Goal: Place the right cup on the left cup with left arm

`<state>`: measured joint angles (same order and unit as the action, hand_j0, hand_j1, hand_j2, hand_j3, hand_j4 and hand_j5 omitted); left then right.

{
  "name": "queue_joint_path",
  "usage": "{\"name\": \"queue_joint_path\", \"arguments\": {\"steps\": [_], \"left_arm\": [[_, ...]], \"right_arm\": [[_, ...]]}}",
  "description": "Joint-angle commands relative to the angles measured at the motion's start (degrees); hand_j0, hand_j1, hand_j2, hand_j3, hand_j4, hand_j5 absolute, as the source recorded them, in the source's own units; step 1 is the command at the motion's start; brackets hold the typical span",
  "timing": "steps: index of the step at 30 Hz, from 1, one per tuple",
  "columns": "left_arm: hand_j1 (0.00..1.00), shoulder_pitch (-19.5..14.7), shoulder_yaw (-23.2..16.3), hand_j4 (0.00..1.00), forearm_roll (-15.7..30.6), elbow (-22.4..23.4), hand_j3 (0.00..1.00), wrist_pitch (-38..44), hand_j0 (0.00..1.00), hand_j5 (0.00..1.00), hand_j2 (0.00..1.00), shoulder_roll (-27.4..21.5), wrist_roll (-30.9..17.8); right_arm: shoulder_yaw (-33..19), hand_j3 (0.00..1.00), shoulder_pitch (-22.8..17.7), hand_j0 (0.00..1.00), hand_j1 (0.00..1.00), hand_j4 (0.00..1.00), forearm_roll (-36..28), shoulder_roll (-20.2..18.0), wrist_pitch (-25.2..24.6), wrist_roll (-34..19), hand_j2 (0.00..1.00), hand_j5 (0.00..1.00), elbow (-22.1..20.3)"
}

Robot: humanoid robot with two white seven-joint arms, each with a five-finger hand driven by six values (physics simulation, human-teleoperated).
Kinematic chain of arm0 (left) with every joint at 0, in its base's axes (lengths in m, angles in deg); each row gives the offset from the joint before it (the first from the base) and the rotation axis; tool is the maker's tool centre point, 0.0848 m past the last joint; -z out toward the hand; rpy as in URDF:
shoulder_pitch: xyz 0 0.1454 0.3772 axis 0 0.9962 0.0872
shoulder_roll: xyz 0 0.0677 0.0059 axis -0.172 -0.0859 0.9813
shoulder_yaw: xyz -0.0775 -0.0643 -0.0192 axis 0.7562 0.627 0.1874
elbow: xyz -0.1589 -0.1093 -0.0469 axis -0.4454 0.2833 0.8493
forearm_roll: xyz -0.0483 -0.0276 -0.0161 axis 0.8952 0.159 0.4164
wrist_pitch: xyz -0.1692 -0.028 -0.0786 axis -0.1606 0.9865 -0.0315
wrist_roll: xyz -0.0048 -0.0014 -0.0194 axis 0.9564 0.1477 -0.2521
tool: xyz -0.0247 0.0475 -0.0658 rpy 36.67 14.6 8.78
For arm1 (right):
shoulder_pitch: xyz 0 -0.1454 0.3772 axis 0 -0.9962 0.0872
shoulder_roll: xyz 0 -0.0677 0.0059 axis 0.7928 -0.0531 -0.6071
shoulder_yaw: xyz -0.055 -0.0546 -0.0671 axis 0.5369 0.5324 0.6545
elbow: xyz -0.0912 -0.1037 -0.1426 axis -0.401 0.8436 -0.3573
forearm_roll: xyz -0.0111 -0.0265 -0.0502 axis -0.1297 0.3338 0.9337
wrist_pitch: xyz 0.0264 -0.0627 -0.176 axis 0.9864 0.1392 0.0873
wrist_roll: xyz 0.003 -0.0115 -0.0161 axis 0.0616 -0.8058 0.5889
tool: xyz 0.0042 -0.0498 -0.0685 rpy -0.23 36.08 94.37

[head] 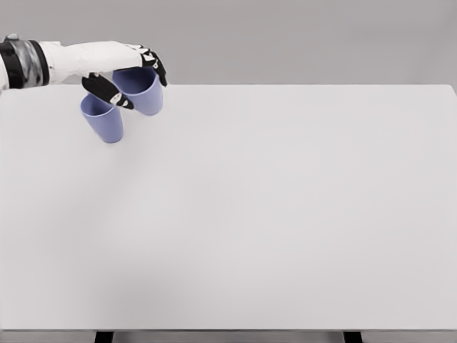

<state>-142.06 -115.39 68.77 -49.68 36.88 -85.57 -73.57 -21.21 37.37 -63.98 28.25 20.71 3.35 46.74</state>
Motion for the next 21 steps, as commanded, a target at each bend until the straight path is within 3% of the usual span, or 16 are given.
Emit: {"name": "queue_joint_path", "arguments": {"steps": [1,21], "left_arm": [[0.51,0.0,0.05,0.51,0.28,0.1,0.51,0.09,0.51,0.51,0.51,-0.43,0.04],[0.5,-2.2,0.13,0.5,0.11,5.55,0.5,0.09,0.5,0.5,0.5,-1.4,0.04]], "right_arm": [[0.0,1.0,0.0,1.0,1.0,1.0,-0.01,0.0,-0.04,-0.02,1.0,1.0,0.0],[0.0,1.0,0.09,1.0,1.0,1.0,-0.01,0.0,0.05,0.07,1.0,1.0,0.0]]}}
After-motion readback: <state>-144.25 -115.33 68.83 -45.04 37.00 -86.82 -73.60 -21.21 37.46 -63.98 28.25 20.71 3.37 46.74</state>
